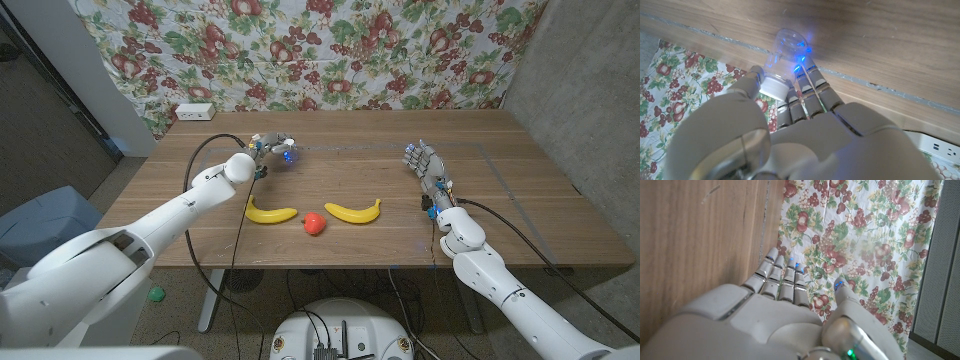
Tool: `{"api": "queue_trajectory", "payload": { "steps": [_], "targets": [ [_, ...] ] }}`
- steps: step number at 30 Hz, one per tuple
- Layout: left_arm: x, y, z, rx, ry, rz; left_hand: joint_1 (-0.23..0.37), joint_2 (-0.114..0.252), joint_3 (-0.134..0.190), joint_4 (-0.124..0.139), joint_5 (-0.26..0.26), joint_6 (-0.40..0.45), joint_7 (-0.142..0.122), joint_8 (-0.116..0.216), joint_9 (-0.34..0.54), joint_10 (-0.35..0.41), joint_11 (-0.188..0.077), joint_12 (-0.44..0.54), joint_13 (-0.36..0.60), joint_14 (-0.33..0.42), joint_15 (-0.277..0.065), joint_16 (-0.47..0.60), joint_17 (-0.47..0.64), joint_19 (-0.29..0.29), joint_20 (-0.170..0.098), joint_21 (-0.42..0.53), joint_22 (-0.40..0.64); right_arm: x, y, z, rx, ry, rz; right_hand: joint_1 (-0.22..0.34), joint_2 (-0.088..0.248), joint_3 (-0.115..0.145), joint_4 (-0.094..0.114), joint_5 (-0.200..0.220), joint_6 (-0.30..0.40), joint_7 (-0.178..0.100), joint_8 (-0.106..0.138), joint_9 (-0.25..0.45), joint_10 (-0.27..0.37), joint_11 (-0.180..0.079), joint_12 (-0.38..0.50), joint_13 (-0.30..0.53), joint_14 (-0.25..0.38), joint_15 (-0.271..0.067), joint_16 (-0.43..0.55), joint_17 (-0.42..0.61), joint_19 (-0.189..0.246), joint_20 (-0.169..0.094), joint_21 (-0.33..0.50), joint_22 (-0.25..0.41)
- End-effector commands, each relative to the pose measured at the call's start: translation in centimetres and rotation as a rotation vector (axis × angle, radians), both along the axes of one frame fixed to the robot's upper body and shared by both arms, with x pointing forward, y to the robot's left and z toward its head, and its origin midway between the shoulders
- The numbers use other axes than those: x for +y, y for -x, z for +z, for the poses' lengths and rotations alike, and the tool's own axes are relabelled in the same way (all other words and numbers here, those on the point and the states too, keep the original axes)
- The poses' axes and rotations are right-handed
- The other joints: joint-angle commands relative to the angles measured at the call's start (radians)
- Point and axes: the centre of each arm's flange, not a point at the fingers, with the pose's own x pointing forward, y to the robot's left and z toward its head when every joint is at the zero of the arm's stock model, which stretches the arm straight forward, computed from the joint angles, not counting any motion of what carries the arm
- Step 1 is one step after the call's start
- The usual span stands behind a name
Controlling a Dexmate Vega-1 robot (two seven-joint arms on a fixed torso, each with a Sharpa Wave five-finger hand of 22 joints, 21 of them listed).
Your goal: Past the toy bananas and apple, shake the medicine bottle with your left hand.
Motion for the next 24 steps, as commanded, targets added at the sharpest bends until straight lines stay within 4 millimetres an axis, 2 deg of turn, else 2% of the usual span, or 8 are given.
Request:
{"api": "queue_trajectory", "payload": {
  "steps": [1, 4, 6, 9, 14, 17, 19, 24],
  "targets": [
    [-0.02, -0.25, 0.01, -0.027, 0.012, 0.017, 0.035, 0.038, 0.023, 0.007, 0.009, 0.088, -0.003, 0.022, 0.004, 0.076, -0.01, 0.015, 0.003, 0.052, -0.137, -0.001, -0.005, 0.022, -0.018, 0.024, 0.012, 0.05, -0.08, 0.04, 0.004, 0.001, -0.006, -0.008, 0.001, -0.001, -0.003, 0.004, 0.013, 0.0, 0.006, 0.003, 0.007, 0.004, 0.004, 0.001, 0.008, -0.001, 0.008, 0.005, 0.007, 0.005, -0.007, 0.003],
    [-0.07, -0.25, 0.08, -0.046, 0.017, 0.027, 0.043, 0.059, 0.044, 0.012, 0.009, 0.167, -0.007, 0.035, 0.006, 0.168, -0.025, 0.032, 0.005, 0.085, -0.135, -0.011, -0.005, 0.015, -0.017, 0.036, 0.015, 0.07, -0.16, 0.05, 0.004, 0.0, -0.007, -0.008, 0.001, -0.001, -0.003, 0.004, 0.013, 0.0, 0.006, 0.003, 0.007, 0.005, 0.004, 0.002, 0.008, 0.0, 0.008, 0.005, 0.007, 0.005, -0.008, 0.003],
    [-0.1, -0.22, 0.13, -0.059, 0.018, 0.035, 0.052, 0.066, 0.059, 0.01, 0.009, 0.219, -0.005, 0.045, 0.008, 0.204, -0.003, 0.036, 0.005, 0.113, -0.137, -0.013, -0.005, 0.016, -0.018, 0.045, 0.016, 0.08, -0.2, 0.06, 0.004, 0.003, -0.005, -0.008, 0.001, -0.001, -0.003, 0.004, 0.013, 0.0, 0.006, 0.003, 0.007, 0.004, 0.004, 0.002, 0.008, -0.001, 0.008, 0.005, 0.008, 0.005, -0.008, 0.003],
    [-0.12, -0.16, 0.16, -0.073, 0.019, 0.05, 0.07, 0.076, 0.08, 0.011, 0.009, 0.305, -0.002, 0.064, 0.013, 0.311, -0.038, 0.058, 0.007, 0.173, -0.145, -0.005, 0.0, 0.012, -0.025, 0.059, 0.018, 0.09, -0.22, 0.1, 0.004, 0.001, -0.007, -0.008, 0.001, -0.001, -0.003, 0.004, 0.013, 0.0, 0.006, 0.003, 0.007, 0.004, 0.004, 0.002, 0.008, 0.001, 0.008, 0.005, 0.008, 0.005, -0.009, 0.003],
    [-0.14, -0.04, 0.14, -0.091, 0.022, 0.068, 0.087, 0.079, 0.084, 0.009, 0.008, 0.342, 0.001, 0.072, 0.017, 0.369, -0.043, 0.067, 0.009, 0.236, -0.164, 0.019, 0.01, 0.014, -0.031, 0.07, 0.017, 0.1, -0.29, 0.2, 0.003, 0.007, -0.006, -0.009, 0.001, -0.001, -0.003, 0.004, 0.012, 0.0, 0.005, 0.003, 0.007, 0.005, 0.004, 0.002, 0.008, 0.0, 0.008, 0.005, 0.009, 0.005, -0.011, 0.003],
    [-0.14, 0.05, 0.14, -0.106, 0.026, 0.079, 0.112, 0.081, 0.085, 0.005, 0.005, 0.363, 0.009, 0.074, 0.021, 0.434, -0.069, 0.081, 0.012, 0.277, -0.179, 0.037, 0.019, 0.018, -0.04, 0.084, 0.017, 0.11, -0.33, 0.27, 0.003, 0.005, -0.006, -0.009, 0.0, -0.001, -0.003, 0.004, 0.012, 0.0, 0.005, 0.003, 0.007, 0.004, 0.003, 0.003, 0.008, -0.001, 0.008, 0.005, 0.01, 0.005, -0.012, 0.003],
    [-0.18, 0.15, 0.15, -0.117, 0.026, 0.088, 0.128, 0.077, 0.084, 0.001, 0.004, 0.374, 0.015, 0.074, 0.024, 0.477, -0.088, 0.094, 0.014, 0.279, -0.179, 0.037, 0.021, 0.016, -0.043, 0.09, 0.017, 0.11, -0.35, 0.31, 0.002, 0.008, -0.005, -0.009, 0.0, -0.001, -0.003, 0.004, 0.012, 0.0, 0.005, 0.003, 0.007, 0.003, 0.004, 0.003, 0.006, 0.001, 0.007, 0.005, 0.01, 0.005, -0.014, 0.003],
    [-0.23, 0.32, 0.18, -0.128, 0.04, 0.093, 0.145, 0.07, 0.08, -0.003, 0.0, 0.398, 0.02, 0.079, 0.028, 0.511, -0.092, 0.103, 0.017, 0.267, -0.182, 0.028, 0.02, 0.014, -0.052, 0.097, 0.017, 0.1, -0.42, 0.36, 0.002, 0.008, -0.002, -0.009, 0.0, -0.001, -0.003, 0.004, 0.012, 0.0, 0.005, 0.003, 0.007, 0.004, 0.003, 0.003, 0.007, 0.001, 0.008, 0.005, 0.011, 0.005, -0.015, 0.003]
  ]
}}
